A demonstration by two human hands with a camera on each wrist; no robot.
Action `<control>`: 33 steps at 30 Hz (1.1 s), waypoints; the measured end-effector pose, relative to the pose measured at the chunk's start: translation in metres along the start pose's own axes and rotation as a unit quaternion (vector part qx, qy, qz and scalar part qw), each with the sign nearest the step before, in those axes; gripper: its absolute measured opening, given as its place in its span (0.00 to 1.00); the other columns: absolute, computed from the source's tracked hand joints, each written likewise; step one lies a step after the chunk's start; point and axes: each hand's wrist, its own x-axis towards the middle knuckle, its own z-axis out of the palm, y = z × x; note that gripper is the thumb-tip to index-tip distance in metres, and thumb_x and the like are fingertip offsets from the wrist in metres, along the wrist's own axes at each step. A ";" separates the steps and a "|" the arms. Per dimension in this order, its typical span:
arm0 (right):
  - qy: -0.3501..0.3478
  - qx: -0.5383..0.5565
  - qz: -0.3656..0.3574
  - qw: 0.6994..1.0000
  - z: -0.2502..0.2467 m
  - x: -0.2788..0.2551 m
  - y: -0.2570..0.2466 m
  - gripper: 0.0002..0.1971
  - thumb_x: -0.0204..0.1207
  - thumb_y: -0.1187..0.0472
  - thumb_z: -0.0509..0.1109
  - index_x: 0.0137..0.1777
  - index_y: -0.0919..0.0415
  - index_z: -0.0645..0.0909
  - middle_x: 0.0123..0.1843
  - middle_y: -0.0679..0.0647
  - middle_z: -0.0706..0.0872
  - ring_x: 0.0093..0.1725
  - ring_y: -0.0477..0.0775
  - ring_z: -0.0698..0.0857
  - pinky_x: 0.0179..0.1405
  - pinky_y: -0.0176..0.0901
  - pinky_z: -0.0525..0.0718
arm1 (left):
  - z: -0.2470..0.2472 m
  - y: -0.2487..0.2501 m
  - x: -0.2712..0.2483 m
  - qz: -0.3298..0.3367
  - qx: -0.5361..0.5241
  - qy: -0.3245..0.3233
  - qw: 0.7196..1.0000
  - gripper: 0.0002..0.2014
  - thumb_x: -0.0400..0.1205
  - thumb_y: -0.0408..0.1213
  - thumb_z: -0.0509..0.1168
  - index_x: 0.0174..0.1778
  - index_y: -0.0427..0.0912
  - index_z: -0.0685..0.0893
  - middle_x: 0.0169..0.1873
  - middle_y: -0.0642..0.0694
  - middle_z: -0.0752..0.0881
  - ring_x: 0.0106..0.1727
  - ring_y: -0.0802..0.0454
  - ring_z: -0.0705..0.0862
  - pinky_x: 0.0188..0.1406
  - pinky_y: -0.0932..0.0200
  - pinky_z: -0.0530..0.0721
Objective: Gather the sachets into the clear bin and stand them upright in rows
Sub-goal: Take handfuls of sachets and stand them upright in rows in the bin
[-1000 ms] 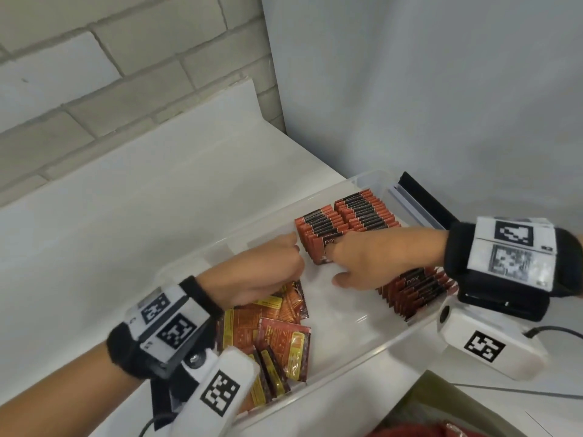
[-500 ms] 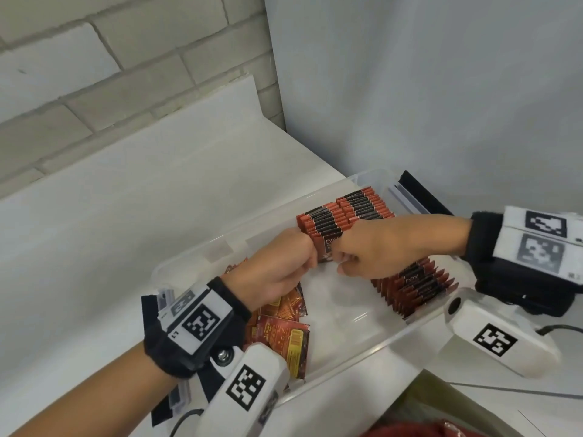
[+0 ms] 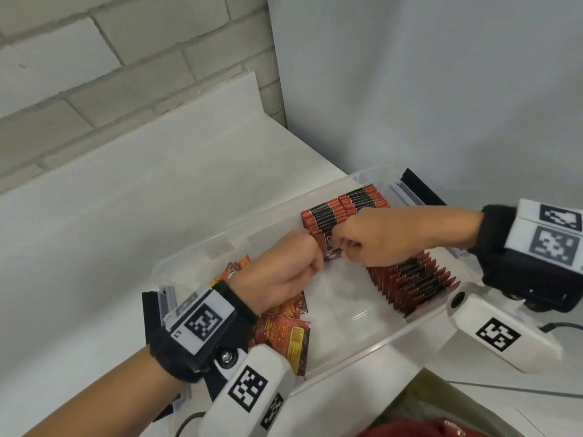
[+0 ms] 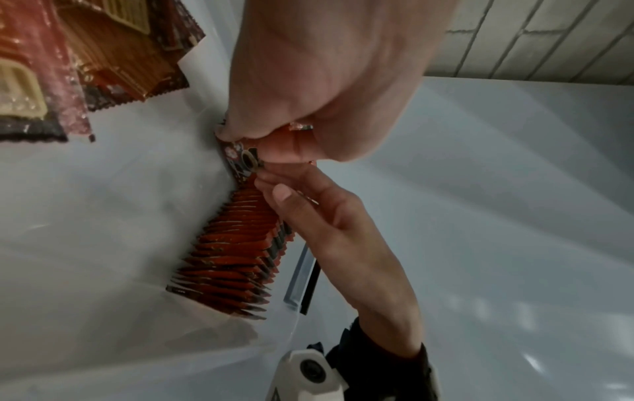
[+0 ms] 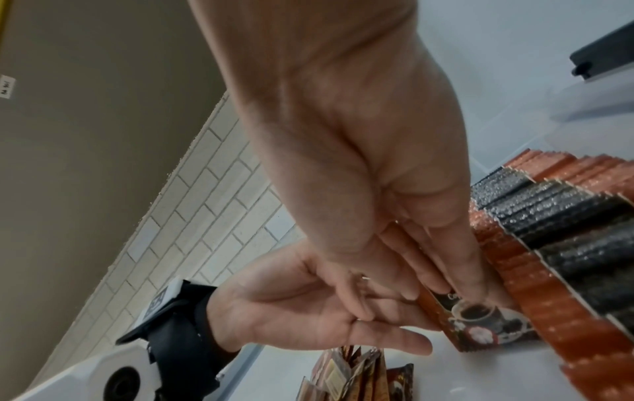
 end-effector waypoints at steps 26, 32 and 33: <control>-0.159 0.186 -0.033 0.969 0.016 0.007 -0.068 0.28 0.79 0.50 0.71 0.72 0.68 0.74 0.68 0.63 0.82 0.53 0.56 0.86 0.43 0.29 0.79 | -0.079 0.035 -0.059 0.000 0.696 -0.157 0.701 0.24 0.78 0.44 0.72 0.68 0.52 0.72 0.60 0.54 0.76 0.61 0.56 0.78 0.62 0.55 0.80; -0.165 0.219 0.003 0.962 0.032 0.018 -0.081 0.35 0.76 0.49 0.74 0.76 0.65 0.63 0.56 0.58 0.85 0.43 0.49 0.82 0.43 0.35 0.82 | -0.076 0.004 -0.060 -0.055 0.747 -0.166 0.642 0.47 0.72 0.51 0.77 0.78 0.44 0.54 0.68 0.49 0.70 0.53 0.58 0.72 0.38 0.73 0.75; -0.164 0.227 0.007 0.960 0.034 0.020 -0.082 0.35 0.76 0.49 0.74 0.76 0.66 0.64 0.52 0.56 0.84 0.43 0.48 0.82 0.45 0.36 0.82 | -0.075 0.001 -0.060 -0.058 0.751 -0.163 0.637 0.47 0.72 0.51 0.76 0.78 0.43 0.54 0.65 0.49 0.70 0.51 0.58 0.70 0.33 0.73 0.72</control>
